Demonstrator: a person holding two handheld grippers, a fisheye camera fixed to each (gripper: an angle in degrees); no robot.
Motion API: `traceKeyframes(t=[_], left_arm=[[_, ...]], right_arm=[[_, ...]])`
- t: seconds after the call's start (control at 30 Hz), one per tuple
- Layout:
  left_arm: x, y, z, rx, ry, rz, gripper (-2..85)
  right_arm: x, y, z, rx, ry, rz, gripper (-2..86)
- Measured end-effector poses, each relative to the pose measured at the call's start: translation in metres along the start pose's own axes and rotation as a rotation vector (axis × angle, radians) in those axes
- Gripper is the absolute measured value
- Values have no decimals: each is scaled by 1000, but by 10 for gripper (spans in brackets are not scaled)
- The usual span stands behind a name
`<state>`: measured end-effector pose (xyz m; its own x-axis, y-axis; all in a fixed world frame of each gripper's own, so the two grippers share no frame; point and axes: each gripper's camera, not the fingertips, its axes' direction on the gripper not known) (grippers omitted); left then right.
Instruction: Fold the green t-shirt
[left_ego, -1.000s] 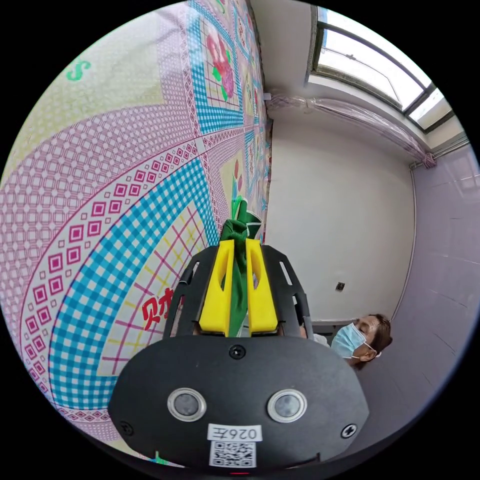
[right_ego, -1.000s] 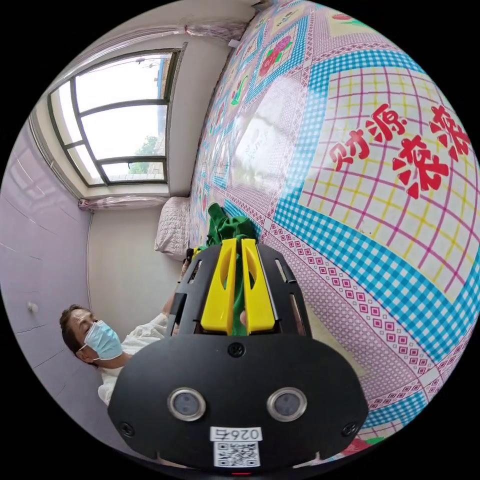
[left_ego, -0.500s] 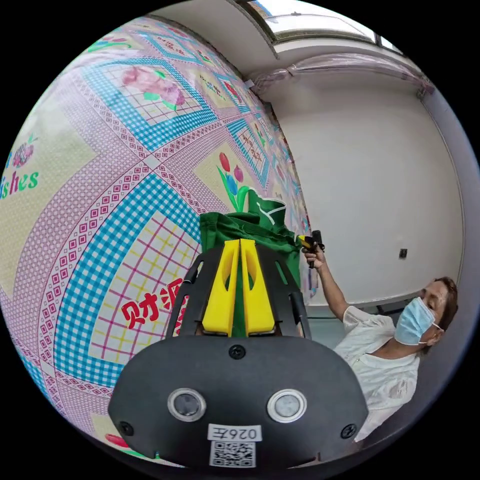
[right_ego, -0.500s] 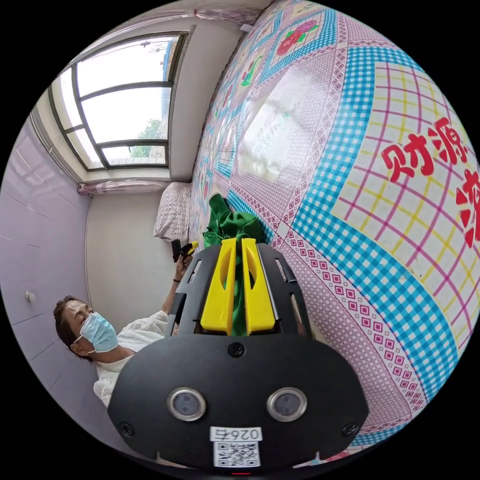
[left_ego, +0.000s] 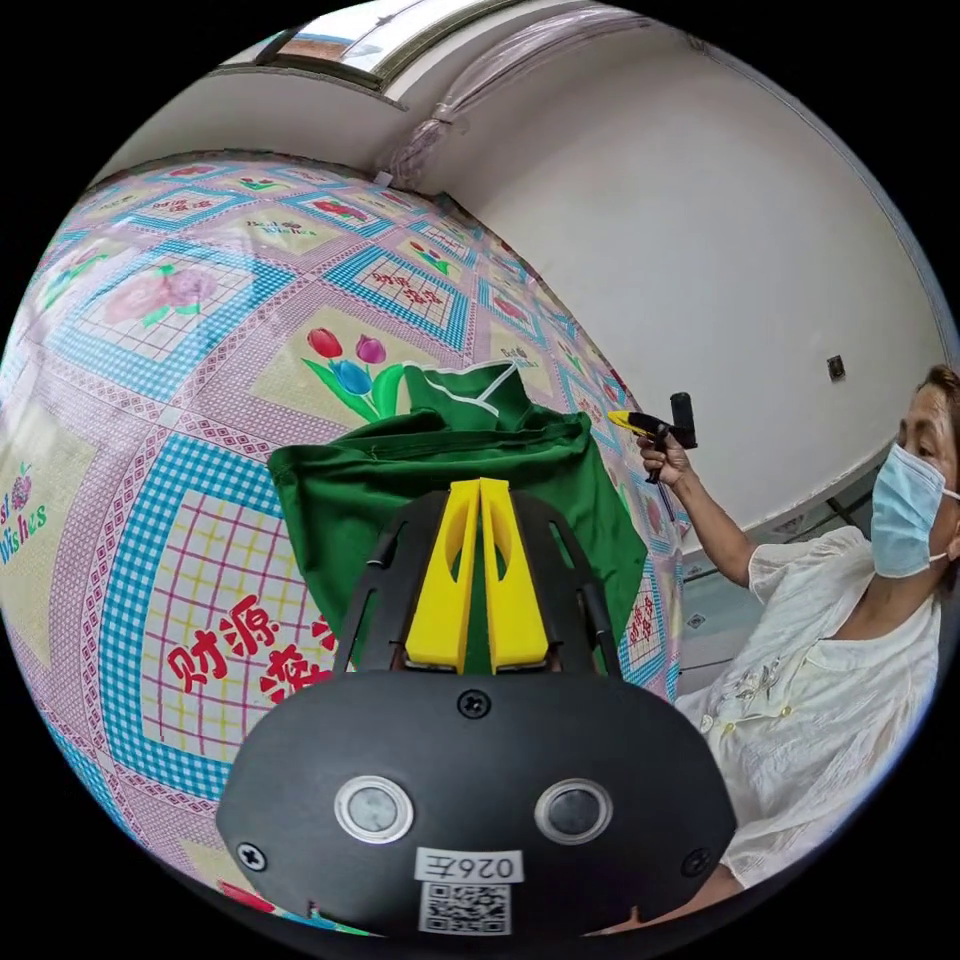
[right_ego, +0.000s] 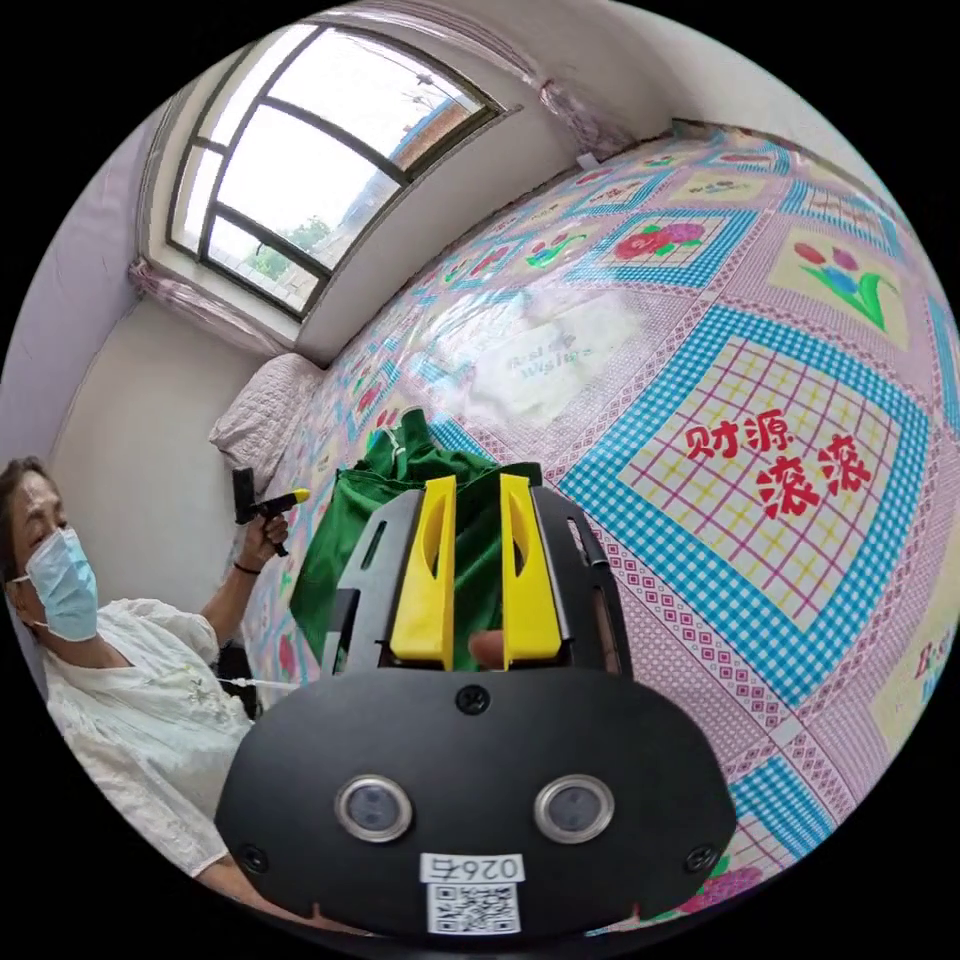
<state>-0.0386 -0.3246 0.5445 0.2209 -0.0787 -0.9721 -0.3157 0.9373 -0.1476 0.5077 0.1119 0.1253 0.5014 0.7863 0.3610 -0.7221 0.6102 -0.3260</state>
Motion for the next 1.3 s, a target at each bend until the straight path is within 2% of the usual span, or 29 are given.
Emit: traceKeyframes(t=[0.07,0.23,0.37,0.47,0.53,0.67,0.73,0.8,0.9,0.97,1.03,1.1,1.17,1.27,1.3], left_arm=[[-1,-10,23,-60,72,6,-9],[-18,-30,60,-193,52,-64,-10],[-48,-35,58,-216,-4,-149,-10],[-74,-28,43,-184,61,-229,-10],[-79,-20,34,-171,98,-256,-10],[-52,8,12,-129,64,-160,-10],[-55,21,16,-201,-26,-178,-10],[-62,35,15,-191,34,-222,-10],[-49,67,-19,-23,62,-250,-10],[-13,103,-60,124,46,-199,-10],[23,140,-96,268,6,-159,-10],[78,189,-137,470,-87,-110,-10],[179,253,-180,700,-363,25,-10],[280,319,-198,906,-642,126,-10],[294,330,-200,947,-664,151,-10]], right_arm=[[-31,19,10,-16,177,-83,20],[-83,36,81,-160,191,-303,-6],[-93,37,142,-224,311,-407,-9],[-63,28,155,-235,366,-350,-9],[-44,26,142,-187,289,-281,-9],[-27,51,117,-91,168,-225,-9],[-23,64,129,-136,82,-250,-9],[-10,74,146,-189,169,-198,-9],[-17,103,114,18,226,-166,-9],[-66,153,76,243,268,-266,-9],[-112,200,55,349,297,-347,-9],[-160,254,30,475,303,-426,-10],[-223,329,-6,699,380,-520,-11],[-278,402,-32,914,549,-547,-10],[-283,412,-34,932,545,-554,-10]])
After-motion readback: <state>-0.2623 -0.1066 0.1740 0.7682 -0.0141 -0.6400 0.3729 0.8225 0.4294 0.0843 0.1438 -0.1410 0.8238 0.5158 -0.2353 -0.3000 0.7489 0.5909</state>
